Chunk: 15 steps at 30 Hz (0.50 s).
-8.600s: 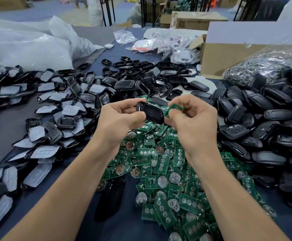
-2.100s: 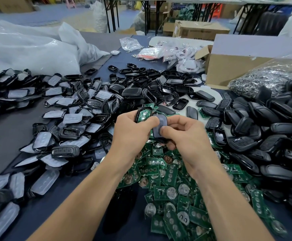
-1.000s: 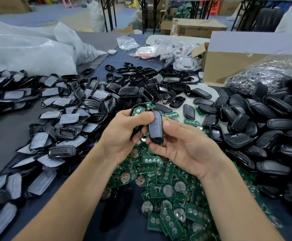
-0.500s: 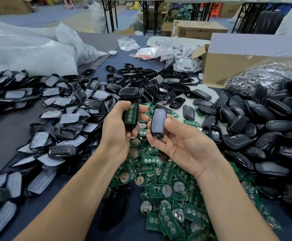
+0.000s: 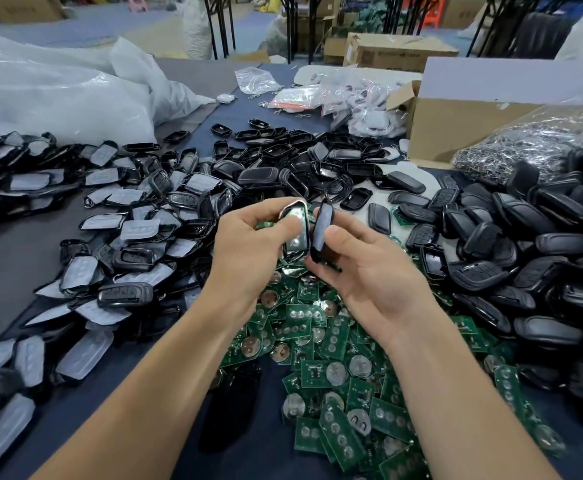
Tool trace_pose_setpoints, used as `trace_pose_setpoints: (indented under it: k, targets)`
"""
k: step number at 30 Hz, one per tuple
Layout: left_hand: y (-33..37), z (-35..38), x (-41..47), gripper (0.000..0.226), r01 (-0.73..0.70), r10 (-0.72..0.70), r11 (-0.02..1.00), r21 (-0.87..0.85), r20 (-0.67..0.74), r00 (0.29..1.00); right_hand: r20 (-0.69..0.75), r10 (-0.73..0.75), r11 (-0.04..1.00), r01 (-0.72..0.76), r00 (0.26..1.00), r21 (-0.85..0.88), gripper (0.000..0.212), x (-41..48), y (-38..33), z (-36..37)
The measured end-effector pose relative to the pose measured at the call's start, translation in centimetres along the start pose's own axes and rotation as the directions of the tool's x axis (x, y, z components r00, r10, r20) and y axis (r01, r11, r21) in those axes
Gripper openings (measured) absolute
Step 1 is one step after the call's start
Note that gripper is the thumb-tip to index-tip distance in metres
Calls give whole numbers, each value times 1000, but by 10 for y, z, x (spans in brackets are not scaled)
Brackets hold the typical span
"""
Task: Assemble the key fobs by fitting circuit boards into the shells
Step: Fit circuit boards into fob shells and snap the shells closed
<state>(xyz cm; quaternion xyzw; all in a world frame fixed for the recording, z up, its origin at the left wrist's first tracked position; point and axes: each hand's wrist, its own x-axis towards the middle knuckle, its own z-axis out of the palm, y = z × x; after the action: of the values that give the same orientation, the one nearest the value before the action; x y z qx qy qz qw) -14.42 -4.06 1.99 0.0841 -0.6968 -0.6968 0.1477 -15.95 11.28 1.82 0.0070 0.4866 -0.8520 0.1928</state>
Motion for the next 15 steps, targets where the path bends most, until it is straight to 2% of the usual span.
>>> trace_pose_setpoints:
  k: [5, 8, 11, 15]
  targets:
    - [-2, -2, 1, 26, -36, 45, 994, 106, -86, 995, -67, -172, 941, 144, 983, -305, 25, 1, 7, 4]
    - [-5, -1, 0, 30, -74, 96, 980, 182, -117, 989, -25, -301, 829, 249, 953, -501, 28, 0, 9, 5]
    - [-5, 0, -3, 32, -94, 120, 970, 223, -107, 987, 18, -389, 717, 314, 921, -622, 29, 1, 13, 6]
    - [-3, 1, -2, 29, -23, 24, 995, 96, -14, 1000, -19, -474, 613, 315, 880, -724, 27, 0, 14, 5]
